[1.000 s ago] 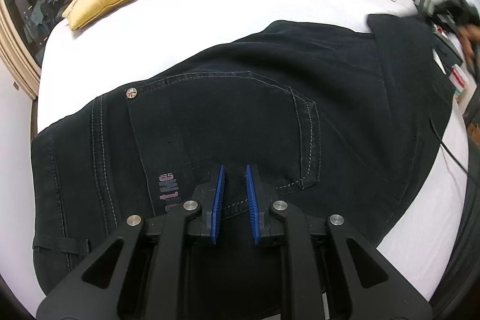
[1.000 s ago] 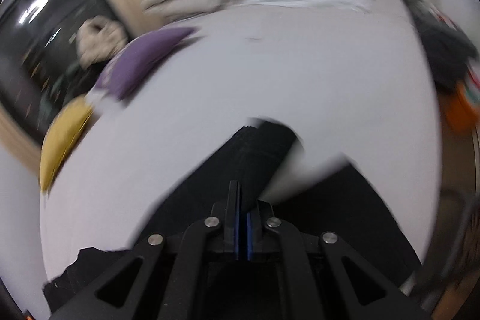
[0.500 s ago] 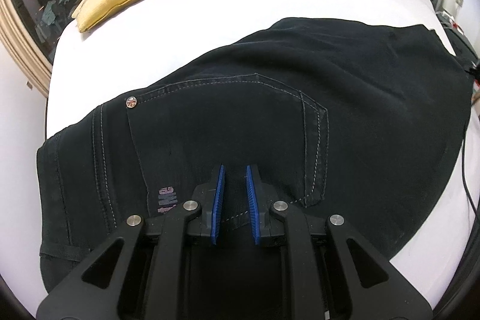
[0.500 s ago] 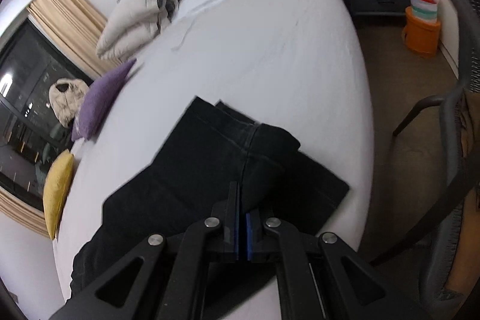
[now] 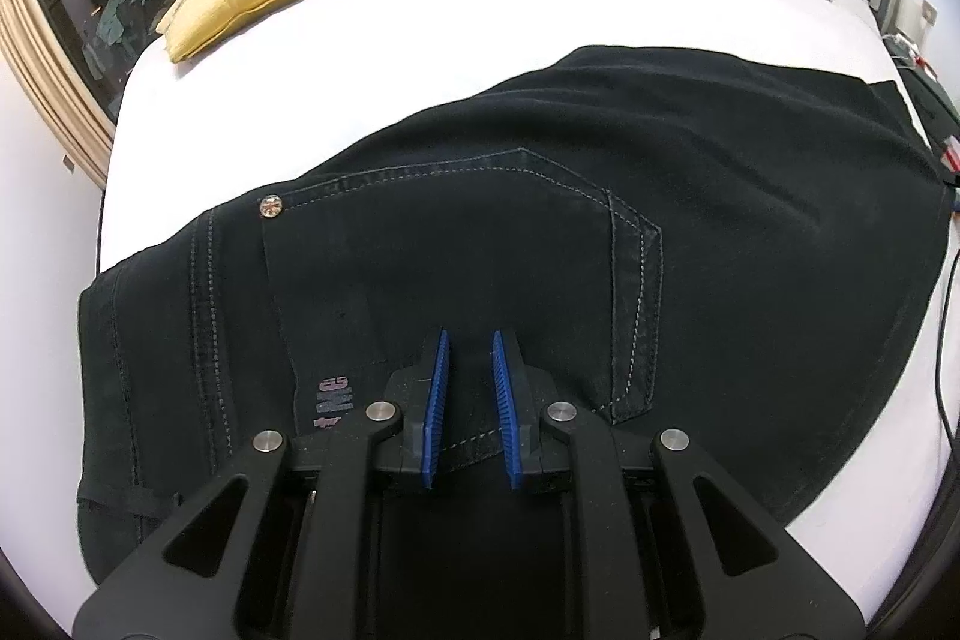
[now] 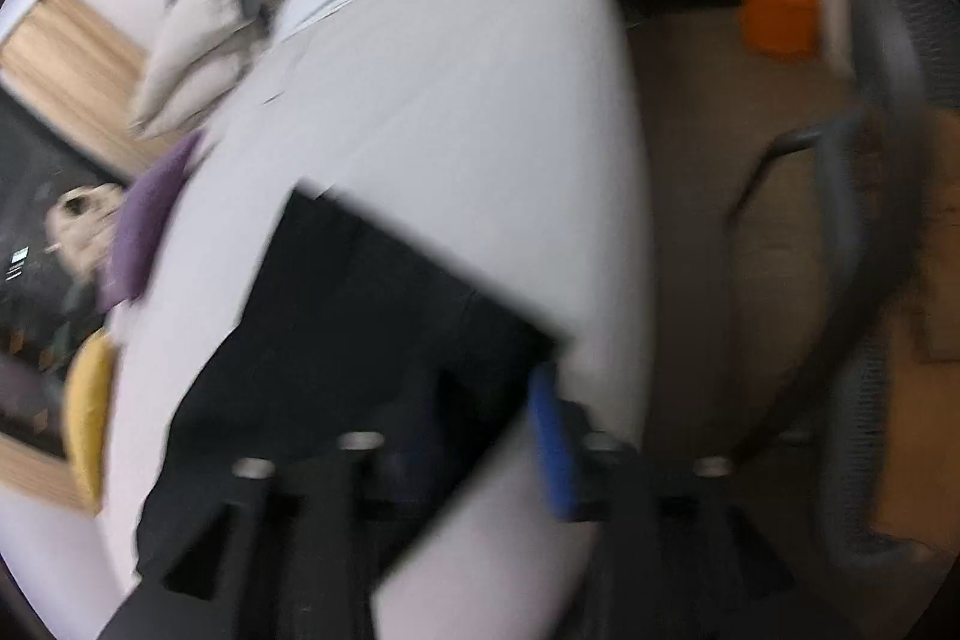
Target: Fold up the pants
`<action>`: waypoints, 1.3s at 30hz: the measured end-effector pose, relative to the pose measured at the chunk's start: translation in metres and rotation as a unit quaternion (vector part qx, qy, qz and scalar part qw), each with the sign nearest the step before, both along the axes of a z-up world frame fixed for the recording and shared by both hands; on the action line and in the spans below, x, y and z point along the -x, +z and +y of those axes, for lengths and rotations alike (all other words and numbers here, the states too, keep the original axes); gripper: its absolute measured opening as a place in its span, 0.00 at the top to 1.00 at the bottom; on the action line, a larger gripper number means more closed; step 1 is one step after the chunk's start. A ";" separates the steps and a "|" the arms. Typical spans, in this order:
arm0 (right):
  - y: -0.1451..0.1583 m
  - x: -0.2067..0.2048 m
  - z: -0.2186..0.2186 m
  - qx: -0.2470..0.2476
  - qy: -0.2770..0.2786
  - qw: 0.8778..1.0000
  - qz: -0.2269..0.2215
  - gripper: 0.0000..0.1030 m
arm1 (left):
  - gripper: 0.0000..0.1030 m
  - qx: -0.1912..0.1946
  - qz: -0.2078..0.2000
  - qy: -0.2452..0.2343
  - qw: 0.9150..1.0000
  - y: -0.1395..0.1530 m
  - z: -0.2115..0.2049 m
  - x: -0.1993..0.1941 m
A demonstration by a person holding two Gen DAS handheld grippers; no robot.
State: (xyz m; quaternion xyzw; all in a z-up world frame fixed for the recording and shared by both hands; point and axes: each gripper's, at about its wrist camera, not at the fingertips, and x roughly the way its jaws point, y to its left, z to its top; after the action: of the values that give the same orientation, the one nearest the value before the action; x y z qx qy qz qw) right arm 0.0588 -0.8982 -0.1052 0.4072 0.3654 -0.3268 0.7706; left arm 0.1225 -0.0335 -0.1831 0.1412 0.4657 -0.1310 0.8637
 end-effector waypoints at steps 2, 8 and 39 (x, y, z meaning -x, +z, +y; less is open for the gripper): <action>0.016 0.011 -0.005 0.023 -0.024 0.999 -0.001 0.46 | 0.84 0.004 0.001 0.007 1.000 0.008 0.001 0.001; 0.072 -0.057 0.043 0.028 0.201 0.971 -0.124 0.46 | 0.84 0.056 -0.013 0.011 0.998 0.026 -0.005 -0.004; -0.016 -0.040 -0.019 -0.027 0.206 0.977 -0.040 0.93 | 0.42 0.097 0.004 0.063 0.993 0.009 0.052 0.001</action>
State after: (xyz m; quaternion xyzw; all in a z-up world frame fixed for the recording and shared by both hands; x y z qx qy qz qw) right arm 0.0990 -0.9172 -0.1211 0.3568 0.4189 -0.1341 0.8242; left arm 0.1212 0.0181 -0.1738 0.0262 0.4622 -0.1217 0.8780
